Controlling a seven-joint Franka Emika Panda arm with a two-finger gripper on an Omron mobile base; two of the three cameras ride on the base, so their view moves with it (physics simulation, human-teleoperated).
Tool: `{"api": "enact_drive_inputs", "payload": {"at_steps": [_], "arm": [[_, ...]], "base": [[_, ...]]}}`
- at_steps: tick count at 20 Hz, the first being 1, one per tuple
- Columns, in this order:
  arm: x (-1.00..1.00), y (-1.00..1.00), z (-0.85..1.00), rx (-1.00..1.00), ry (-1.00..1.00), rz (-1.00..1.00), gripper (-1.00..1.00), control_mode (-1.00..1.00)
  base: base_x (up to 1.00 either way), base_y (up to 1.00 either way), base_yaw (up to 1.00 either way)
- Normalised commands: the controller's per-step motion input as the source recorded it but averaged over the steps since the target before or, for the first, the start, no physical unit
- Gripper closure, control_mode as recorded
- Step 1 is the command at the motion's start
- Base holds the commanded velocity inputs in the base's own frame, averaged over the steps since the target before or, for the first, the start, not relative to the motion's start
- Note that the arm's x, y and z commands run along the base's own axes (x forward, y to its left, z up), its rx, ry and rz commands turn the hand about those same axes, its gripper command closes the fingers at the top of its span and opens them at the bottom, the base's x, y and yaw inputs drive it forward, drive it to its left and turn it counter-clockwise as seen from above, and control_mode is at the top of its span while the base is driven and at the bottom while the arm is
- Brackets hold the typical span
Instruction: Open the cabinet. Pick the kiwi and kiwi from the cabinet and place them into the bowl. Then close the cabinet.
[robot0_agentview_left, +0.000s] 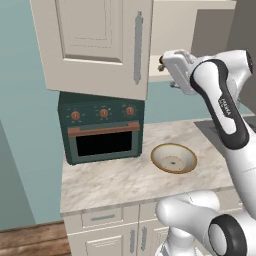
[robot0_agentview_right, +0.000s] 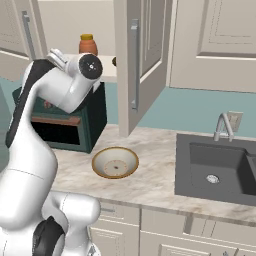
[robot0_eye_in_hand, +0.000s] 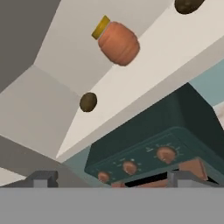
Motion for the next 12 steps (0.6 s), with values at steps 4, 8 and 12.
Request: {"api": "enact_drive_inputs", "payload": {"at_steps": [4,8,12], "arm": [[0.41,0.28,-0.30,0.03,0.00,0.08,-1.00,-1.00],[0.44,0.21,-0.20,0.09,0.04,0.15,-1.00,-1.00],[0.14,0.30,-0.05,0.05,0.09,0.29,-1.00,-1.00]], "base": [[0.00,0.00,0.00],[0.00,0.00,0.00],[0.00,0.00,0.00]]}}
